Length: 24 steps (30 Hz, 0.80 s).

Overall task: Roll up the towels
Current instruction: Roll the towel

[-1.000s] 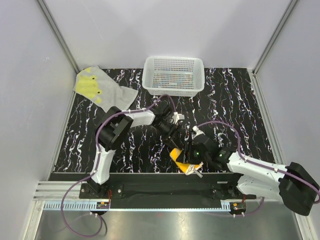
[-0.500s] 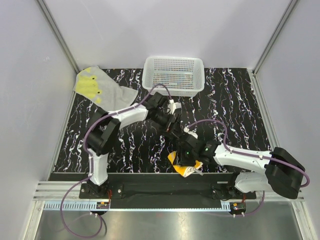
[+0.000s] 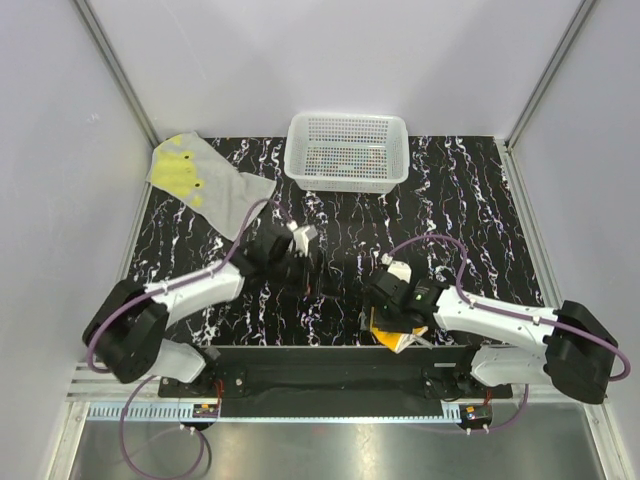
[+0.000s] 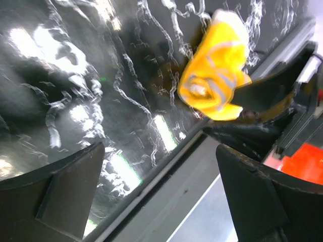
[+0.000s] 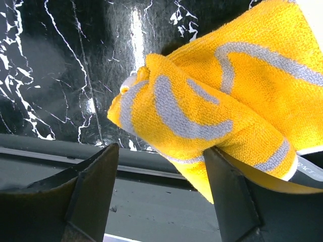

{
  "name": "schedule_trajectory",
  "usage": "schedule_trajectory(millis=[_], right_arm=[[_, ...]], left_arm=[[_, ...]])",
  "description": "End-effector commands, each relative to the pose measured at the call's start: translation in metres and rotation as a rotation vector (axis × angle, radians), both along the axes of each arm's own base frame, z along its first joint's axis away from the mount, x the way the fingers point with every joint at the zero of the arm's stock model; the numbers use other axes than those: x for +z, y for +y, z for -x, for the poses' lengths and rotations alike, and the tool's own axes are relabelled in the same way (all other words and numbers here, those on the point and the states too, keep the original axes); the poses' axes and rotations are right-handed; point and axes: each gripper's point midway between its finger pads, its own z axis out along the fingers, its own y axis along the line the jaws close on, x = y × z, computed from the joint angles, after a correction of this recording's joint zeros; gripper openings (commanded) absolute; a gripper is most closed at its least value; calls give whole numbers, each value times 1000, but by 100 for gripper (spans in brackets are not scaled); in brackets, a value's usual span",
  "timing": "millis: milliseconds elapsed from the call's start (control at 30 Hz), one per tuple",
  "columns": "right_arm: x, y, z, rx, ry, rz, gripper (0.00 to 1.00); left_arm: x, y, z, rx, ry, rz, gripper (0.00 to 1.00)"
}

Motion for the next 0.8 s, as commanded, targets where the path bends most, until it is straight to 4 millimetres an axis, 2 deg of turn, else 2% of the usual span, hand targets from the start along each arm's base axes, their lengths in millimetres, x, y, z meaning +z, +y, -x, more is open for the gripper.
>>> schedule_trajectory(millis=[0, 33, 67, 100, 133, 200, 233, 267, 300, 433, 600, 667, 767], right_arm=[[-1, -11, 2, -6, -16, 27, 75], [6, 1, -2, 5, -46, -43, 75], [8, 4, 0, 12, -55, -82, 74], [25, 11, -1, 18, -91, -172, 74], [35, 16, -4, 11, -121, -227, 73], [54, 12, -8, -26, -190, -303, 72], [55, 4, -7, -47, -194, -289, 71], [63, -2, -9, -68, -218, -296, 70], [63, -10, -13, -98, -239, -273, 70], [58, -40, -10, -197, -232, -187, 70], [49, -56, -6, -275, -213, -164, 71], [34, -63, -2, -308, -170, -117, 70], [16, -62, 4, -319, -118, -98, 60]], left_arm=[[18, -36, 10, 74, -26, 213, 99], [29, -48, 9, 73, -66, 293, 99], [28, -55, 15, 69, -56, 318, 99], [17, -58, 18, 102, -9, 319, 99], [27, -72, 25, 84, -33, 376, 99], [22, -85, 36, 100, 5, 401, 99], [28, -92, 37, 107, -7, 434, 99], [26, -98, 35, 126, -10, 433, 99], [26, -106, 43, 119, 6, 436, 99], [21, -122, 50, 147, 23, 442, 99], [2, -134, 56, 141, 51, 396, 99], [-6, -136, 57, 149, 58, 369, 98], [-13, -138, 59, 155, 58, 337, 93]])
